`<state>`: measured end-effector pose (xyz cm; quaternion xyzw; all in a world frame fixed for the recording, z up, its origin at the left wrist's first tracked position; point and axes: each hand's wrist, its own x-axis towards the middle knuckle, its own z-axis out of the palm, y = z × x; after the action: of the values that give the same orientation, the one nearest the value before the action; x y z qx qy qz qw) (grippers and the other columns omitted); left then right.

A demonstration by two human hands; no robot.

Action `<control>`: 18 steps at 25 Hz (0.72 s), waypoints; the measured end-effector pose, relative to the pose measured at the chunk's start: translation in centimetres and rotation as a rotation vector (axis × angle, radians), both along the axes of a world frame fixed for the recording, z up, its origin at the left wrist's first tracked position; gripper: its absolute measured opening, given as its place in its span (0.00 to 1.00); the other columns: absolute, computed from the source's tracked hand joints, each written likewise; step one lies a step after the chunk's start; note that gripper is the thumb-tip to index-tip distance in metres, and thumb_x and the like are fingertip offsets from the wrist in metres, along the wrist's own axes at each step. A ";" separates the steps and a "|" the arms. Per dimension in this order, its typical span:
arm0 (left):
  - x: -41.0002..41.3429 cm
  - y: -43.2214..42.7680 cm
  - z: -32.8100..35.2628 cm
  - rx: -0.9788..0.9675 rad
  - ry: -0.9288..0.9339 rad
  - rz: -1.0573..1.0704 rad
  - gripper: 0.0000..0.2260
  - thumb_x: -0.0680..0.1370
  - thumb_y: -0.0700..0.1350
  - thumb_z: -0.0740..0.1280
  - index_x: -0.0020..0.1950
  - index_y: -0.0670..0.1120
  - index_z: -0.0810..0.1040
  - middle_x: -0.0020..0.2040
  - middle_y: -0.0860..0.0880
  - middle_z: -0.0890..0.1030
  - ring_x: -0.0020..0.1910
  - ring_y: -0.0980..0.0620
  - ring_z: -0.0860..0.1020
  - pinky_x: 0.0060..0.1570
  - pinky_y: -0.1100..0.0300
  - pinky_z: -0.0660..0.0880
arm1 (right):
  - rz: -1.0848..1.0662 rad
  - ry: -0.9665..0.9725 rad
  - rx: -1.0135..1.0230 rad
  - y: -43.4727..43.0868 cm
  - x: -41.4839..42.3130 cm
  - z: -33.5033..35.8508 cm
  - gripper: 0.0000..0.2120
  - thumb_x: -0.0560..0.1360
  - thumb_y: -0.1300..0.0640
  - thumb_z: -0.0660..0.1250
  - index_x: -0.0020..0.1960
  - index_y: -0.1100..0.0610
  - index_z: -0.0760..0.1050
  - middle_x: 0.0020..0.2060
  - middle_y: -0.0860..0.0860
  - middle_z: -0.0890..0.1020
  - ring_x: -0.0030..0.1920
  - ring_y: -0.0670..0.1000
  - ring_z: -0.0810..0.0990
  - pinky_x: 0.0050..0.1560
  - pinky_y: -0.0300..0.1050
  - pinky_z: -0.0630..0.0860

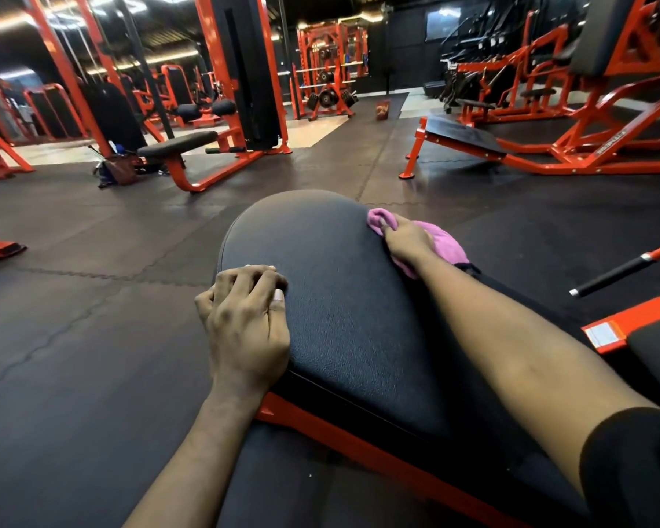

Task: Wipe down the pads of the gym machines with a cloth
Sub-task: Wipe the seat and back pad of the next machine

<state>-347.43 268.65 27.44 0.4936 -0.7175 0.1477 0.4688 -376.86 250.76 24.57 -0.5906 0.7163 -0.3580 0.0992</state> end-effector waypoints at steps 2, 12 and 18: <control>0.0 0.0 0.1 0.001 0.014 -0.002 0.09 0.76 0.47 0.60 0.46 0.53 0.80 0.55 0.57 0.80 0.59 0.52 0.74 0.55 0.52 0.60 | -0.092 -0.066 0.043 1.2 -1.1 -0.9 0.17 0.82 0.40 0.56 0.67 0.39 0.74 0.64 0.50 0.82 0.64 0.57 0.79 0.65 0.53 0.73; 0.1 0.4 0.7 0.128 -0.156 0.086 0.08 0.78 0.50 0.57 0.48 0.52 0.75 0.51 0.53 0.78 0.56 0.47 0.73 0.57 0.48 0.64 | 0.106 0.072 -0.139 19.8 10.5 -0.4 0.20 0.79 0.30 0.49 0.67 0.29 0.69 0.64 0.39 0.80 0.63 0.52 0.80 0.61 0.52 0.77; -1.5 3.8 -1.3 0.249 -0.347 0.082 0.20 0.80 0.53 0.53 0.63 0.45 0.77 0.68 0.45 0.76 0.72 0.45 0.69 0.74 0.42 0.56 | 0.122 0.055 -0.386 28.7 9.9 -4.1 0.13 0.83 0.42 0.60 0.64 0.37 0.77 0.60 0.39 0.82 0.61 0.44 0.80 0.60 0.47 0.76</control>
<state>-348.96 272.43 26.14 0.5438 -0.7794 0.1593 0.2673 -366.93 279.48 20.44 -0.6505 0.5998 -0.4658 -0.0136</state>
